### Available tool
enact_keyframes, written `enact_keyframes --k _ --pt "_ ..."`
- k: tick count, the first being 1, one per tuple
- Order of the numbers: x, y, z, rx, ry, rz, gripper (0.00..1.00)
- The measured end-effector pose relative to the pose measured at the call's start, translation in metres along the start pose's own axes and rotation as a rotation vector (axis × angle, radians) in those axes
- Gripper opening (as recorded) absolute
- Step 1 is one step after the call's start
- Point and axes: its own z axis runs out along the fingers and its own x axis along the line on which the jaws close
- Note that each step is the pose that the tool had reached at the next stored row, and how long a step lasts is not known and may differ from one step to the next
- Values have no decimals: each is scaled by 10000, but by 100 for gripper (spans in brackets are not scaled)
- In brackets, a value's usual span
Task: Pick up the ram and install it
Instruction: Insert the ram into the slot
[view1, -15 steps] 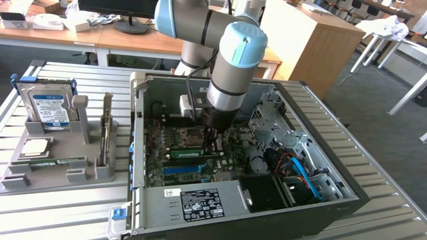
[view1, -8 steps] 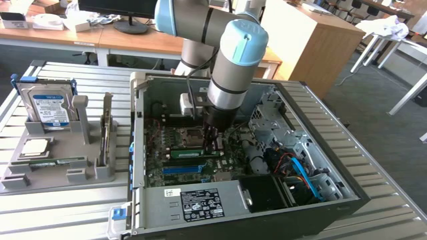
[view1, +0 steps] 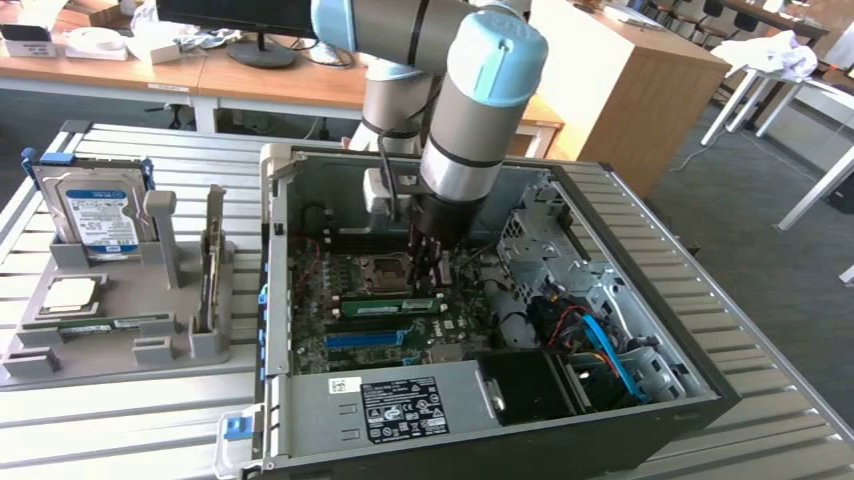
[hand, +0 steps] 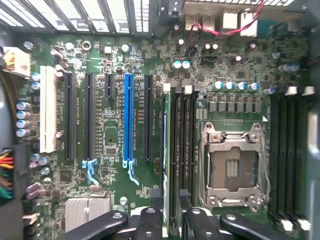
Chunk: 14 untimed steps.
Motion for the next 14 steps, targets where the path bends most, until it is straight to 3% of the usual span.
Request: enact_keyframes --k 14 --pt "-30 -6 -436 -1 3 -1 26"
